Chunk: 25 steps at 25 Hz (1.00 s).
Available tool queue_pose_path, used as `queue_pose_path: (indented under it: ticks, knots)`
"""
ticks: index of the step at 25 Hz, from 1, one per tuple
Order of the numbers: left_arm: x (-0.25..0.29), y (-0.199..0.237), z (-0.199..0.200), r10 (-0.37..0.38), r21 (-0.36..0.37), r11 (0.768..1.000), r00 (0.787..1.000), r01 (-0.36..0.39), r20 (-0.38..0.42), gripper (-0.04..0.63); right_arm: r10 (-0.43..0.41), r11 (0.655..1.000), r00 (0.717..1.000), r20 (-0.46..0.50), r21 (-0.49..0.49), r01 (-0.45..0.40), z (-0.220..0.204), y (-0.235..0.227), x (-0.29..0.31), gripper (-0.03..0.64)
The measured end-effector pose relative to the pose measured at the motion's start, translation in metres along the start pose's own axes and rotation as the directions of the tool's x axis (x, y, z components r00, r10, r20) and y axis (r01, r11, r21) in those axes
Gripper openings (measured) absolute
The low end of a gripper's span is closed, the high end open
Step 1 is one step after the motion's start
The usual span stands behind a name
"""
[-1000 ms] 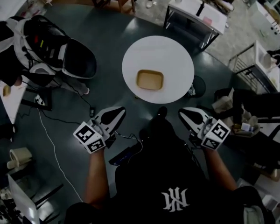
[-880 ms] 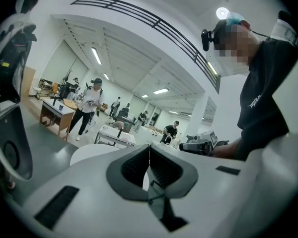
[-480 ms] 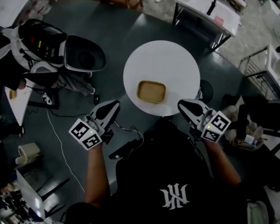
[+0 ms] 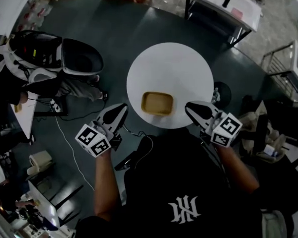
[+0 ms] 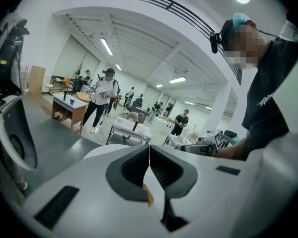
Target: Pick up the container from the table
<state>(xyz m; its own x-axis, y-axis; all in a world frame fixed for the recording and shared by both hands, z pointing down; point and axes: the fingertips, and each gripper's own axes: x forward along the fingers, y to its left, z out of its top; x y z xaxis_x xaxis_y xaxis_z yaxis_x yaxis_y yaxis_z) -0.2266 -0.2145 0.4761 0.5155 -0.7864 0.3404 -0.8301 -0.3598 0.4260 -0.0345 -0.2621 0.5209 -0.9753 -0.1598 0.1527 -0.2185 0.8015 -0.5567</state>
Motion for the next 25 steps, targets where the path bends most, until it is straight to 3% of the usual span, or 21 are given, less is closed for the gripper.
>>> queue_pose_path:
  ticks: [5,8,13,17,22,25]
  knots:
    - [0.025,0.019,-0.02,-0.036,-0.01,0.999,0.992,0.035,-0.119,0.006,-0.027,0.997,1.0,0.004,0.078,0.026,-0.024,-0.018,0.016,0.05]
    - [0.038,0.033,-0.035,-0.084,-0.025,0.996,0.979,0.081,-0.184,0.006,-0.06,0.991,0.998,-0.017,0.119,0.062,-0.04,-0.025,0.023,0.086]
    - [0.054,0.059,-0.063,-0.194,-0.082,0.981,0.94,0.178,-0.28,0.006,-0.167,0.969,0.985,-0.049,0.174,0.173,-0.063,-0.04,0.031,0.11]
    - [0.068,0.066,-0.09,-0.285,-0.133,0.958,0.89,0.253,-0.356,0.006,-0.254,0.94,0.963,-0.084,0.212,0.267,-0.077,-0.049,0.027,0.118]
    - [0.079,0.085,-0.118,-0.331,-0.218,0.94,0.852,0.262,-0.405,0.027,-0.328,0.9,0.939,-0.102,0.27,0.343,-0.091,-0.066,0.029,0.118]
    - [0.084,0.097,-0.13,-0.331,-0.25,0.938,0.841,0.242,-0.429,0.033,-0.35,0.878,0.928,-0.13,0.3,0.373,-0.101,-0.081,0.04,0.118]
